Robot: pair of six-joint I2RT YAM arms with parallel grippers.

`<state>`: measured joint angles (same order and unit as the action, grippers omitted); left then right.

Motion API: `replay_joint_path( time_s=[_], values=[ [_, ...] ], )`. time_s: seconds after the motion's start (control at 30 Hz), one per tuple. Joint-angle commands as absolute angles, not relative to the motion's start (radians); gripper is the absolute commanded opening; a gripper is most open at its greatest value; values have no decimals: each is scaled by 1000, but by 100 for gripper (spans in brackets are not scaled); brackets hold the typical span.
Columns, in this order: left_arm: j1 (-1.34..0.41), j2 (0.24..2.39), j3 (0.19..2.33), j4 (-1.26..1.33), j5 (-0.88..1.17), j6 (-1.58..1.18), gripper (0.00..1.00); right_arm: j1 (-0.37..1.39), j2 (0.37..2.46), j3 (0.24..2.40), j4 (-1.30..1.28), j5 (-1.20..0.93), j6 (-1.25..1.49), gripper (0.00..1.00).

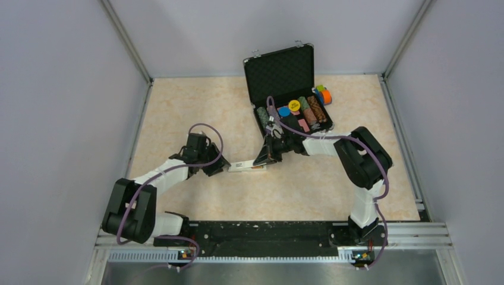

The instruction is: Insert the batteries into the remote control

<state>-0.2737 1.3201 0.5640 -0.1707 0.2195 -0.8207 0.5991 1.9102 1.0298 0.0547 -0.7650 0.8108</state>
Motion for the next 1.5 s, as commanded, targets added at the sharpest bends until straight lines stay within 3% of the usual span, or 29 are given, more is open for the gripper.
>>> replay_joint_path(
  time_s=[0.0,1.47],
  values=[
    [-269,1332,603,-136,219,-793,48,594,1943,1051,1,-672,765,0],
    [-270,1394,595,-175,242,-735,39,669,1956,1103,-97,-554,756,0]
  ],
)
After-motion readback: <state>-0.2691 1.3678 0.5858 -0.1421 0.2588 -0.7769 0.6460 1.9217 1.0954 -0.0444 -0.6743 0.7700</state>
